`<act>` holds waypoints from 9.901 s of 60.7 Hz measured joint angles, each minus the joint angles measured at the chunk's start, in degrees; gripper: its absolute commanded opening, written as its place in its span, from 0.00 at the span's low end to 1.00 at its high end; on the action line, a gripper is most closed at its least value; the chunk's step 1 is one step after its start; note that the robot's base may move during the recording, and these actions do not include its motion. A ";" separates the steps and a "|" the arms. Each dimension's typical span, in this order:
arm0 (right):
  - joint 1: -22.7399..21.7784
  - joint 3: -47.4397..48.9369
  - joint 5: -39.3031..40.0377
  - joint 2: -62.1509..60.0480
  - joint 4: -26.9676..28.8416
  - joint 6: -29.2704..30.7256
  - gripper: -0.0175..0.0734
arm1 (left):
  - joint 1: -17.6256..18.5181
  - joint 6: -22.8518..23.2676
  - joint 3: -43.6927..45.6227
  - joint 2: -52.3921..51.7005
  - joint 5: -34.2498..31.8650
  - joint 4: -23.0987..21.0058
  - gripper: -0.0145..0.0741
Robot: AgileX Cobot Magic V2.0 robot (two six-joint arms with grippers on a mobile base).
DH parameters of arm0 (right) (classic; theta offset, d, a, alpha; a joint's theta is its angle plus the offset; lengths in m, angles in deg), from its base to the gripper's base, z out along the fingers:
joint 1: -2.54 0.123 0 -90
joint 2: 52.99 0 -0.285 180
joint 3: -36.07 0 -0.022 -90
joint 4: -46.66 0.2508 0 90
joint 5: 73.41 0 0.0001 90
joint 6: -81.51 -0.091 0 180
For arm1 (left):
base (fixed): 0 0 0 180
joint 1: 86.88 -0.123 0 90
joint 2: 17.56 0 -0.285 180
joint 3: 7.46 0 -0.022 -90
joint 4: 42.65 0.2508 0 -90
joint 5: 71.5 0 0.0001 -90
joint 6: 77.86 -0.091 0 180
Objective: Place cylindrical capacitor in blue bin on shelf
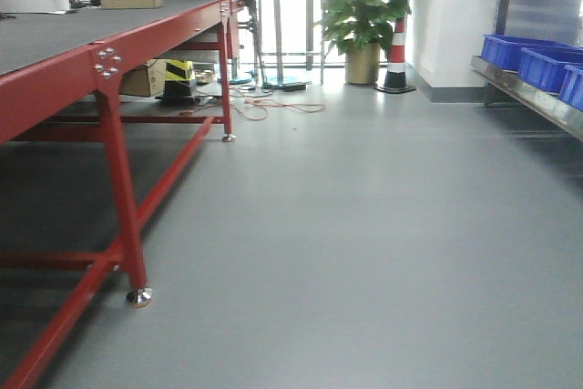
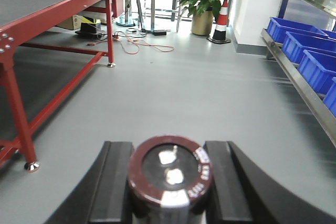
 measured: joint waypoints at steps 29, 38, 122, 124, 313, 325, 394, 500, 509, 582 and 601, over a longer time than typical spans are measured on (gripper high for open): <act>0.00 0.00 0.00 0.00 0.00 -0.11 0.01 | 0.00 0.00 0.00 0.00 -0.10 0.00 0.04; 0.00 0.00 0.00 0.00 0.00 -0.11 0.01 | 0.00 0.00 0.00 0.00 -0.10 0.00 0.04; 0.00 0.00 0.00 0.00 0.00 -0.10 0.01 | 0.00 0.00 0.00 0.00 -0.10 0.11 0.04; 0.00 0.00 0.00 0.00 0.00 -0.10 0.01 | 0.00 0.00 0.00 0.00 -0.10 0.11 0.04; 0.00 0.00 0.00 0.00 0.00 -0.01 0.01 | 0.00 0.00 0.00 0.00 -0.21 0.11 0.04; 0.00 0.00 0.00 0.00 0.00 -0.01 0.01 | 0.00 0.00 0.00 0.00 -0.21 0.11 0.04; 0.00 0.00 0.00 0.00 0.00 -0.01 0.01 | 0.00 0.00 0.00 0.00 -0.21 0.11 0.04; 0.00 0.00 0.08 0.00 0.00 -0.11 0.01 | 25.44 -8.93 57.61 57.40 10.34 -6.47 0.04; 0.00 0.00 0.08 0.00 0.00 -0.11 0.01 | 25.43 -8.93 58.52 63.36 9.06 -5.80 0.07; 0.00 0.00 -2.61 0.00 0.12 0.02 0.01 | 17.61 -9.04 44.93 39.45 20.65 -7.67 0.04; 0.00 0.00 -2.82 0.00 0.12 0.02 0.01 | 16.35 -5.86 17.96 15.50 7.46 -7.90 0.04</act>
